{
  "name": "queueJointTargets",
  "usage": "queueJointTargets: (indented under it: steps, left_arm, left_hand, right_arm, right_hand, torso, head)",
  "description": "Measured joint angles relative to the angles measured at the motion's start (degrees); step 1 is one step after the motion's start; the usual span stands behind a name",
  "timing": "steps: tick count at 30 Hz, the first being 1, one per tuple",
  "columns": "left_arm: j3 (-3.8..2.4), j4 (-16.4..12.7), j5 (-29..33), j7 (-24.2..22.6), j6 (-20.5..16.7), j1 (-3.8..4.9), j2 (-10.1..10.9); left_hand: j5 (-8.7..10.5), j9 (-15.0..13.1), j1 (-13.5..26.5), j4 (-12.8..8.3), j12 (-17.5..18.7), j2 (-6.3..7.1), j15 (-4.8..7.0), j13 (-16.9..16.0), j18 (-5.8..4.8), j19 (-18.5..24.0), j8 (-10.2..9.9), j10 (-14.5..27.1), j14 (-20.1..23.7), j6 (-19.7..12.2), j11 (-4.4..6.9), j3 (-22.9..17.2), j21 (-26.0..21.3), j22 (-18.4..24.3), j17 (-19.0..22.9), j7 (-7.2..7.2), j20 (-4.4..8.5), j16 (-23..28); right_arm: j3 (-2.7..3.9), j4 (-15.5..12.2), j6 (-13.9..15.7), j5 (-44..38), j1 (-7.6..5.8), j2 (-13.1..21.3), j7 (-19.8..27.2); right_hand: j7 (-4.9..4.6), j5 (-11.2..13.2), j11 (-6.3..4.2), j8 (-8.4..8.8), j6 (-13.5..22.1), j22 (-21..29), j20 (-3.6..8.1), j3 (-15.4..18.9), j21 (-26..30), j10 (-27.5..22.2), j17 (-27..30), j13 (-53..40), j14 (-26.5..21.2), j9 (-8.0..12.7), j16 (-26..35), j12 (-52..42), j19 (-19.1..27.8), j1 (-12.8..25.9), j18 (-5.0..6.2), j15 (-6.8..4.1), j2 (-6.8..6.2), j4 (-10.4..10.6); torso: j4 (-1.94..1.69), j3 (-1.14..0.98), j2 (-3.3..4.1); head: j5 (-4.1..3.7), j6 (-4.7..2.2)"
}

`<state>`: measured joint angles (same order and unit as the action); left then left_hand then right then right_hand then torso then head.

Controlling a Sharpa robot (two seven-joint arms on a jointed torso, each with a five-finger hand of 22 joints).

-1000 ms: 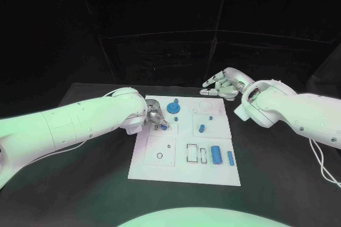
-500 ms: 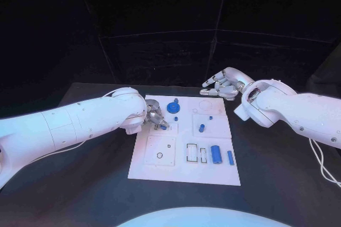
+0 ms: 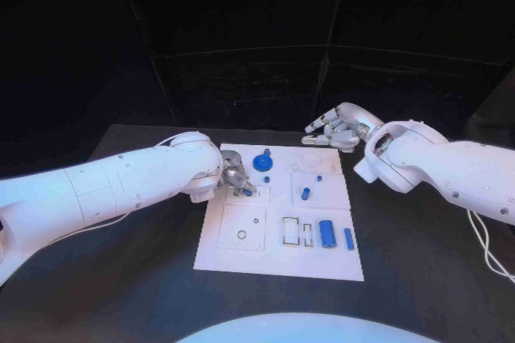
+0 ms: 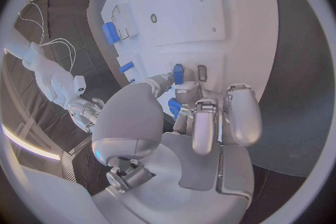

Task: Assemble the parts on the task board

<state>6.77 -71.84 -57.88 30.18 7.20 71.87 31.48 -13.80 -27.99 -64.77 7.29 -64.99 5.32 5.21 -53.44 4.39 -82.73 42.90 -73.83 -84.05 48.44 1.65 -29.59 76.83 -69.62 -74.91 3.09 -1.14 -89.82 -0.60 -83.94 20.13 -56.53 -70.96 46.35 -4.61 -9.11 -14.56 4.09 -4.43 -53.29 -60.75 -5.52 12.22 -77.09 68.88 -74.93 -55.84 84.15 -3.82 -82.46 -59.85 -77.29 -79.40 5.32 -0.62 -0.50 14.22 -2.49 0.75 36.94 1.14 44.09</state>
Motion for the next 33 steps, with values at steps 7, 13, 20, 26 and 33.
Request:
queueJointTargets:
  steps: [7,13,20,26,33]
  left_arm:
    - [0.03,0.42,-0.19,0.00,0.06,-0.02,-0.43]
    - [0.02,0.96,-0.19,0.00,0.27,-0.02,-0.66]
    - [0.08,1.76,0.16,0.03,0.49,-0.05,-0.89]
    - [0.09,2.01,0.50,0.06,0.59,-0.12,-1.04]
    - [0.09,2.11,0.72,0.08,0.73,-0.12,-1.12]
  left_hand:
    - [0.01,-0.04,2.85,-3.22,-0.36,0.61,0.00,-0.23,0.00,0.00,0.44,-0.16,0.00,0.60,0.16,-2.06,0.00,-0.26,0.00,-0.67,0.00,0.00]
    - [0.03,0.03,5.56,-5.26,-1.02,0.54,0.00,-0.78,0.01,-0.19,0.73,-0.41,0.00,1.12,0.41,-3.49,0.00,-0.59,0.00,-1.18,0.19,0.00]
    - [0.45,0.06,8.35,-2.93,-2.06,0.38,0.00,-1.85,0.01,-0.37,1.26,-0.81,0.00,2.17,0.81,1.37,0.30,-1.20,0.00,-1.34,0.37,0.00]
    - [0.45,0.06,8.52,-1.76,-2.85,0.43,0.21,-2.65,0.00,-0.55,1.54,-1.14,0.21,2.37,0.73,5.89,0.73,-1.83,0.00,-1.55,0.54,0.00]
    - [0.45,0.05,8.73,-1.14,-3.37,0.21,0.42,-3.51,0.00,-0.57,1.76,-1.54,0.00,2.58,0.73,8.08,0.86,-2.15,0.00,-1.75,0.56,0.00]
  right_arm:
    - [0.00,0.08,-0.31,0.12,0.00,-0.03,0.03]
    - [0.00,0.08,-0.44,0.19,0.00,-0.03,0.04]
    - [0.00,0.06,-0.46,0.25,0.00,-0.01,0.05]
    - [0.00,0.09,-0.45,0.55,0.00,0.00,0.04]
    - [0.00,0.09,-0.47,0.95,0.00,0.01,0.06]
  right_hand:
    - [0.00,0.00,-0.01,0.00,0.00,0.32,0.00,0.17,0.00,-0.28,0.00,0.90,0.00,0.00,0.00,0.62,0.00,0.22,0.00,0.00,0.22,0.17]
    - [0.00,0.00,0.00,0.00,0.00,0.41,0.00,0.17,0.00,-0.42,0.01,1.17,0.00,0.00,0.00,0.90,0.00,0.22,0.00,0.00,0.22,0.17]
    - [0.00,0.02,0.00,0.00,0.00,0.89,0.00,0.34,0.00,-0.83,0.01,1.60,0.00,0.00,0.27,1.28,0.00,0.22,0.00,0.00,0.22,0.34]
    - [-0.20,0.02,0.00,0.00,0.21,1.05,0.00,0.53,0.22,-0.83,0.01,1.60,0.00,0.00,0.33,1.28,0.00,0.54,0.00,0.00,0.54,0.53]
    - [-0.20,0.02,0.00,0.00,0.21,1.35,-0.21,0.65,0.22,-0.83,0.02,1.65,0.00,0.00,0.58,1.28,0.21,0.77,0.00,0.00,0.30,0.65]
  torso:
    - [0.00,-0.01,0.01]
    - [0.07,-0.03,0.01]
    - [0.10,-0.04,0.01]
    - [0.10,-0.03,0.01]
    - [0.10,-0.03,0.01]
  head:
    - [0.16,0.01]
    - [0.27,0.21]
    - [0.37,0.27]
    - [0.15,0.45]
    - [-0.02,0.58]
